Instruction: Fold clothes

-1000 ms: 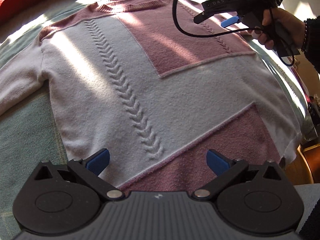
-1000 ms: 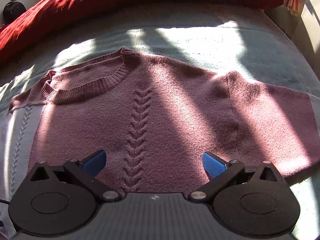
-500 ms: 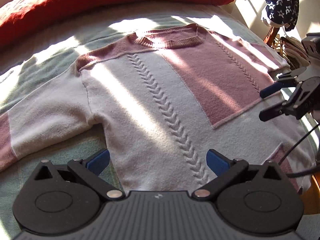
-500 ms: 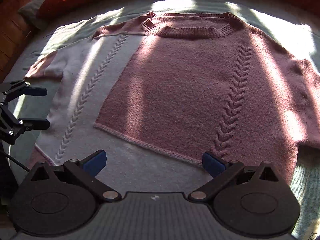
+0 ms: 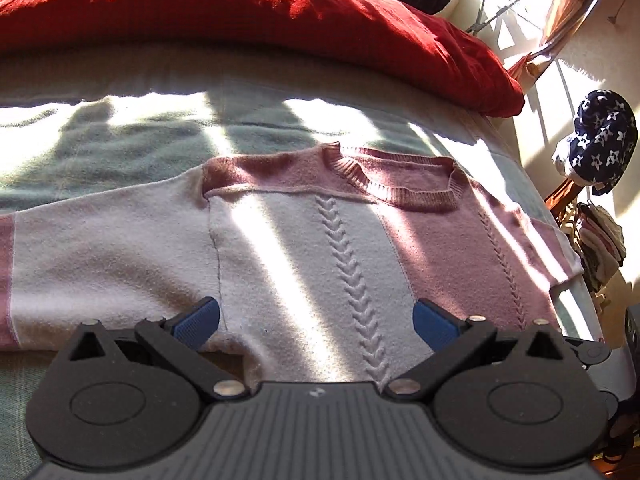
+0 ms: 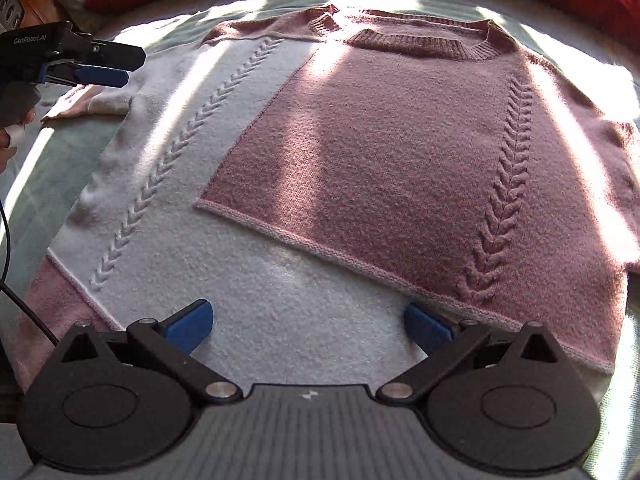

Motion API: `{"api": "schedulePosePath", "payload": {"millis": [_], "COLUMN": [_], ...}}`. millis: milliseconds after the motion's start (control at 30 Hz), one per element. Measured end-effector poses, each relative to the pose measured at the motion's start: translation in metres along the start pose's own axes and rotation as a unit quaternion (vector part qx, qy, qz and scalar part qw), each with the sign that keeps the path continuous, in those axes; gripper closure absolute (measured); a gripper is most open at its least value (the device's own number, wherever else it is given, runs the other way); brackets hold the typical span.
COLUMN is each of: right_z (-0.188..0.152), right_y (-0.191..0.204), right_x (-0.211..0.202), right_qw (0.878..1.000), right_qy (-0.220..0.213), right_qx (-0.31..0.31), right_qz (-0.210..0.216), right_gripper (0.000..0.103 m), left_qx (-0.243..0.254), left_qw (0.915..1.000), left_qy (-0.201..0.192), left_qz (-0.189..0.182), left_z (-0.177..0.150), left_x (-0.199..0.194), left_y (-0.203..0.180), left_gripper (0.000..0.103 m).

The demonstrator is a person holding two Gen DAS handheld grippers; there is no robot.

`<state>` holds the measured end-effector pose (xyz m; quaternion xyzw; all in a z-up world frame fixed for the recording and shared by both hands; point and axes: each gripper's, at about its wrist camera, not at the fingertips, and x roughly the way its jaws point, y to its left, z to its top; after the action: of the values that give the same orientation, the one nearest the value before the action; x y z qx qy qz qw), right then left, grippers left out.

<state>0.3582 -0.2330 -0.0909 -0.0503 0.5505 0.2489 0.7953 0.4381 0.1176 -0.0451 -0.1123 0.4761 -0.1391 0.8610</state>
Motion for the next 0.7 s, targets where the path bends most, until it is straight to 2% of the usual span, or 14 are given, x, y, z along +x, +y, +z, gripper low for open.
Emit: {"api": "schedulePosePath", "payload": {"millis": [67, 133, 200, 300, 400, 467, 567, 700], "right_z": [0.000, 0.000, 0.001, 0.001, 0.002, 0.003, 0.004, 0.007], "right_y": [0.004, 0.007, 0.006, 0.004, 0.005, 0.006, 0.008, 0.010], "right_x": [0.003, 0.003, 0.003, 0.003, 0.005, 0.006, 0.007, 0.007], "right_qw": [1.000, 1.000, 1.000, 1.000, 1.000, 1.000, 0.999, 0.999], "right_qy": [0.001, 0.002, 0.004, 0.008, 0.012, 0.014, 0.017, 0.030], "right_qx": [-0.003, -0.005, -0.005, -0.004, -0.005, -0.002, 0.004, 0.004], "right_qz": [-0.012, -0.020, -0.019, -0.015, -0.018, -0.023, -0.031, -0.036], "right_gripper": [0.000, 0.000, 0.000, 0.000, 0.000, 0.000, 0.000, 0.000], "left_qx": [-0.020, -0.043, -0.028, -0.033, -0.054, -0.058, -0.119, -0.197], "left_qw": [0.9996, 0.9970, 0.9942, 0.9944, 0.9948, 0.9959, 0.9912, 0.9785], "left_qy": [0.016, 0.056, 0.073, 0.068, 0.065, 0.042, 0.026, 0.010], "left_qz": [0.011, 0.032, 0.075, 0.074, 0.058, 0.056, 0.052, 0.062], "left_z": [0.005, 0.003, -0.004, -0.011, -0.004, -0.001, -0.002, -0.015], "left_x": [0.014, 0.029, 0.031, 0.015, -0.004, -0.015, -0.018, -0.024], "left_y": [0.016, 0.032, 0.043, 0.059, 0.062, 0.068, 0.098, 0.139], "left_gripper": [0.001, 0.001, 0.001, 0.001, 0.001, 0.001, 0.001, 0.001]}}
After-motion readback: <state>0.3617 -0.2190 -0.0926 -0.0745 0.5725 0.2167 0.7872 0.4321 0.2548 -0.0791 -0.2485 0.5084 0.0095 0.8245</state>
